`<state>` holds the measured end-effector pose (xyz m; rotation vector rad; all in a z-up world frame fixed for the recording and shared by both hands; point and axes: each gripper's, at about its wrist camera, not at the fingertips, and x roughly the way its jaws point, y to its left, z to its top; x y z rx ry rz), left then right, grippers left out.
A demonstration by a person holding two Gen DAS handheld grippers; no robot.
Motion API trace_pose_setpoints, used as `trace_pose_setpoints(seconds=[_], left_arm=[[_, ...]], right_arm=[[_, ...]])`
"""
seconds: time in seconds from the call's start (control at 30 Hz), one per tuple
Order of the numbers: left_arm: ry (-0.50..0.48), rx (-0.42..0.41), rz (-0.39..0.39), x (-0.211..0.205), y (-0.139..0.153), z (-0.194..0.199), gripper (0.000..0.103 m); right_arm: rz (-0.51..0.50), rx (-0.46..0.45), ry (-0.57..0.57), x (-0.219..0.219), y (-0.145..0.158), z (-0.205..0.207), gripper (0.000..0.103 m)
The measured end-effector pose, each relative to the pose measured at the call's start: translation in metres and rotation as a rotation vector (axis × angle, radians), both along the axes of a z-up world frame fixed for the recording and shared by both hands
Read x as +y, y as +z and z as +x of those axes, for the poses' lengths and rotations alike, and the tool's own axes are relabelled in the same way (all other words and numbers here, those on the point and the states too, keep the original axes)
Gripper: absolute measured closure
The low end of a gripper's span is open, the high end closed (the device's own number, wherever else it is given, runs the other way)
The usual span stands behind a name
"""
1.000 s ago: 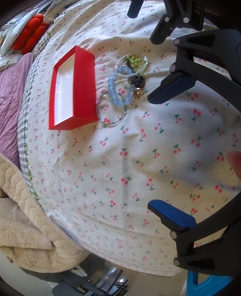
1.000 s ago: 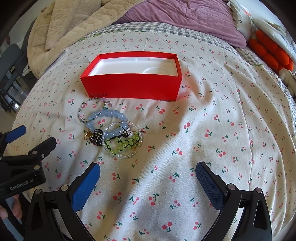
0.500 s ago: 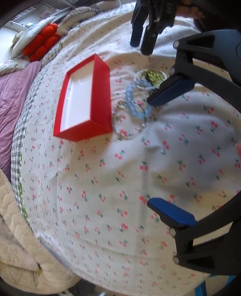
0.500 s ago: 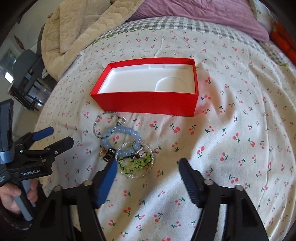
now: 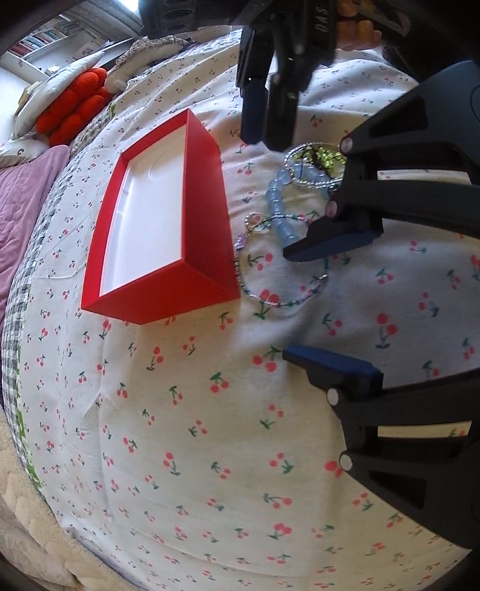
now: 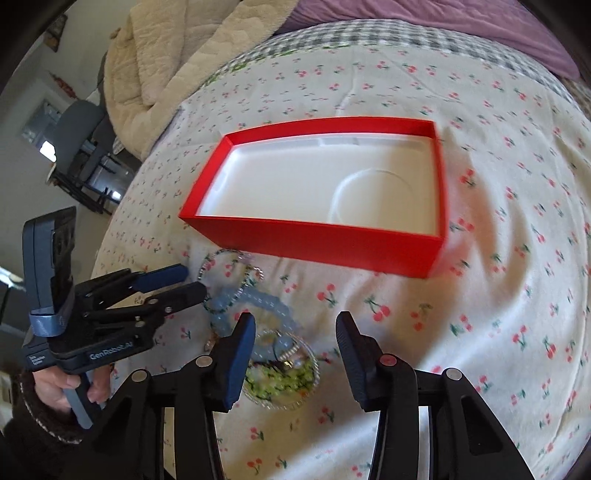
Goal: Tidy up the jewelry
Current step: 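Grasp the thin beaded bracelet with the left tool while the right tool grasps the blue bead bracelet, then carry both bracelets into the red box and open both tools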
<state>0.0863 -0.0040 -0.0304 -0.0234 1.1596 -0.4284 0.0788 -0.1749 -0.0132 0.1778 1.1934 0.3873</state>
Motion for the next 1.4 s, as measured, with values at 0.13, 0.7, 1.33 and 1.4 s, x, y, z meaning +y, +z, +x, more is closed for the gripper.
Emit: trace_pose_setpoints(seconds=[0.13,0.7,1.33,1.4], left_arm=[[-0.011,-0.021,0.023,-0.004,-0.003,0.006,0.058],[-0.065,-0.060,0.145,-0.024,-0.011,0.007,0.096],[-0.052,-0.151,0.078,-0.011,0.038,-0.020,0.100],[-0.052,-0.164,0.070,-0.013,0.046,-0.021,0.100]], right_arm=[[-0.054,-0.013,0.058,0.020,-0.006,0.005,0.057],[-0.333,-0.121,0.183,0.075,-0.031,-0.001,0.090],[-0.208,-0.240,0.079,0.052,0.039,-0.031,0.092],[-0.199,-0.257,0.064,0.049,0.048,-0.033,0.092]])
